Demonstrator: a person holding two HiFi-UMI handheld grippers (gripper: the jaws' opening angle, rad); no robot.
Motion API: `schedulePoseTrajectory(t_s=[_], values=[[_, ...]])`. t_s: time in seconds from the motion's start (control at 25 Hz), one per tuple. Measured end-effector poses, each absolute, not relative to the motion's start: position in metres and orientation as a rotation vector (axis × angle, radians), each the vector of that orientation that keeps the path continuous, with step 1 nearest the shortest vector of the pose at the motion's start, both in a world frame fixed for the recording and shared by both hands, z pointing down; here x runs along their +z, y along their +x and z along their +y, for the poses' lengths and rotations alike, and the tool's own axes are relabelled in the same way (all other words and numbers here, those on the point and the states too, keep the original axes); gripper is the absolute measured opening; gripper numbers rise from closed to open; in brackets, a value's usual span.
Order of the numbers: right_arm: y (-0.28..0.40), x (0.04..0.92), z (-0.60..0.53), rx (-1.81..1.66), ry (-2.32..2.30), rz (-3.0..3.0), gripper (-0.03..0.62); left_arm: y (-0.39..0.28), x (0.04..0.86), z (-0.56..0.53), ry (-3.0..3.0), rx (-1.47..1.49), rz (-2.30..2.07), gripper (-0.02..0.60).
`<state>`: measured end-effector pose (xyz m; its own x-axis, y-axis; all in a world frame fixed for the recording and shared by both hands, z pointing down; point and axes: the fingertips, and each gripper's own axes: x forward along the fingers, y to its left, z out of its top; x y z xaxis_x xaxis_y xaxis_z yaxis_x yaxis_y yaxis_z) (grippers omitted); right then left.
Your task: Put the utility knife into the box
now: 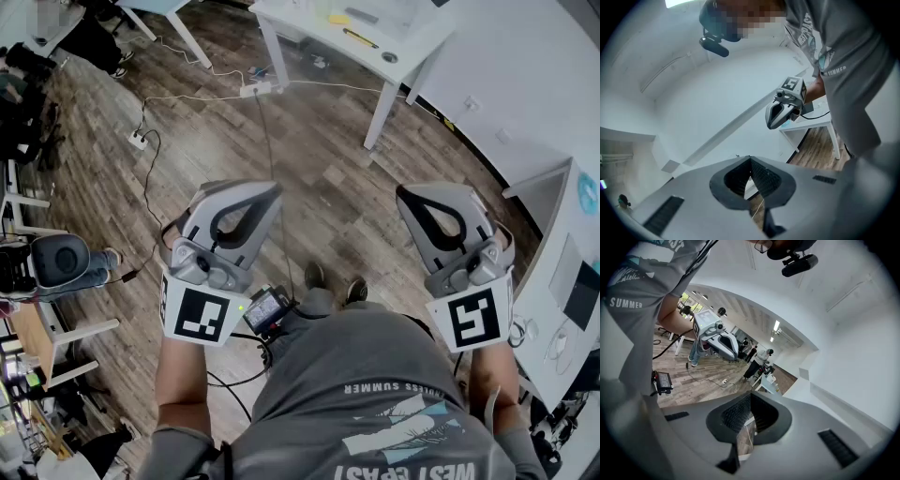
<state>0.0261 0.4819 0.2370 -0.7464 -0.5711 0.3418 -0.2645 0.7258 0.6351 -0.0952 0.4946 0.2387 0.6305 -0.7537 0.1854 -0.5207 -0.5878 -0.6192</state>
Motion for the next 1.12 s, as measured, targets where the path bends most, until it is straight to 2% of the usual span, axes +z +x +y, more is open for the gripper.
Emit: schedulePoseTrajectory(t_s=[0.8, 1.12], values=[[-0.014, 0.244, 0.462, -0.655, 0.664, -2.428, 0.011, -0.131, 0.245, 0.464, -2.373, -0.539, 0.949, 0.008], [0.004, 0.246, 0.447, -0.631, 0.761, -2.397, 0.011, -0.119, 0.251, 0.446, -2.404, -0.506, 0.909, 0.008]])
